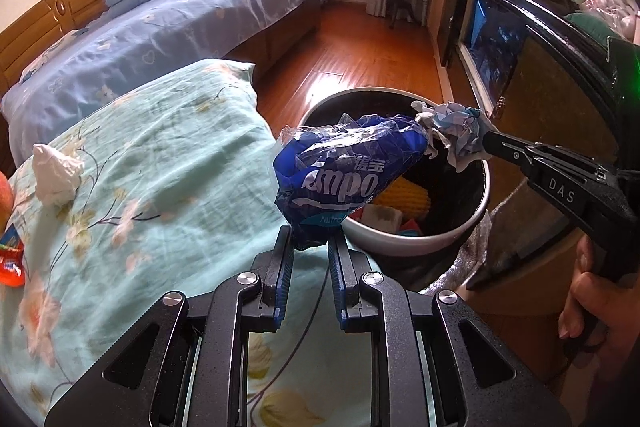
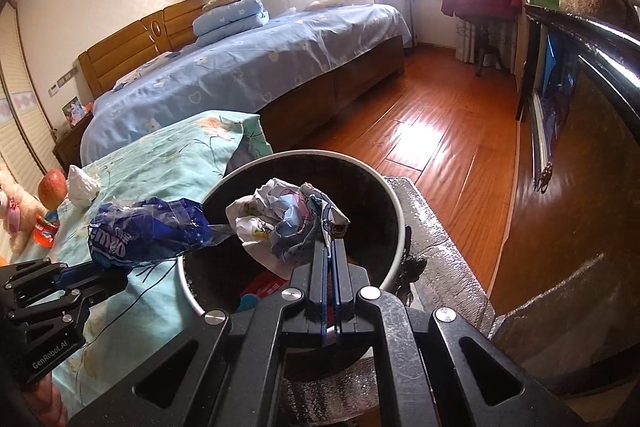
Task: Collect trash
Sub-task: 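Open the left tool over the bin while the right tool opens, dropping the wrapper, then move both open tools back over the bed toward the red packet and white tissue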
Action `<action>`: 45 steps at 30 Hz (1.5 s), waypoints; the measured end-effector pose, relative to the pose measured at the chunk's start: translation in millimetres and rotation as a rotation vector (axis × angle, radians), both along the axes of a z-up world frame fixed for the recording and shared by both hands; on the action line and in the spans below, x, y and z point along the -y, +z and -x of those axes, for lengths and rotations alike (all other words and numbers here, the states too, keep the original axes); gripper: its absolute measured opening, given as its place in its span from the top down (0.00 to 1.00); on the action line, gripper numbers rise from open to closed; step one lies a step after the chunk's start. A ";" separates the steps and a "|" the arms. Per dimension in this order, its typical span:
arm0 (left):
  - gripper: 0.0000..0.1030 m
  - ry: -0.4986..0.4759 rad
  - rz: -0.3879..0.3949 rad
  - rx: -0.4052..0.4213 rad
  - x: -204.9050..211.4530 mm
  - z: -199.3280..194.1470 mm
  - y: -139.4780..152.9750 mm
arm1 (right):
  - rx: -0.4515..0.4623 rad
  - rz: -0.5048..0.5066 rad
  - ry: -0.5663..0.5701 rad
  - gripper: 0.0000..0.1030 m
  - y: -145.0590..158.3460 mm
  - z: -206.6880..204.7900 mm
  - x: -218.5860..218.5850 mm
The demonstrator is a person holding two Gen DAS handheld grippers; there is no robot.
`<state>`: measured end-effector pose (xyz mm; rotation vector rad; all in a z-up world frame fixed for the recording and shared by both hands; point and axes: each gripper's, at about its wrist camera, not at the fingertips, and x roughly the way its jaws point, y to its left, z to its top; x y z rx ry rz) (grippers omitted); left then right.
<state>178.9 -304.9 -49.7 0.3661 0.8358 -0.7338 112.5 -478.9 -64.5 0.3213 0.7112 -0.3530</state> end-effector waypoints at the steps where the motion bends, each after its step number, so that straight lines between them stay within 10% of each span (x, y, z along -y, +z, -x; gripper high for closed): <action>1: 0.84 0.000 -0.001 0.000 1.6 -0.1 0.0 | 0.000 0.000 0.000 0.98 -0.1 -0.5 0.7; 23: 0.75 0.003 0.013 -0.057 29.9 -19.0 -1.6 | -0.053 -0.004 -0.009 0.91 -6.1 -24.2 20.4; 27: 0.49 0.021 0.031 -0.047 23.5 -20.1 0.4 | -0.034 -0.011 -0.009 0.49 -1.9 -22.3 22.9; 45: 0.37 0.327 0.089 -0.080 -114.4 -34.1 -12.2 | 0.043 -0.065 0.176 0.15 16.7 -45.6 -54.5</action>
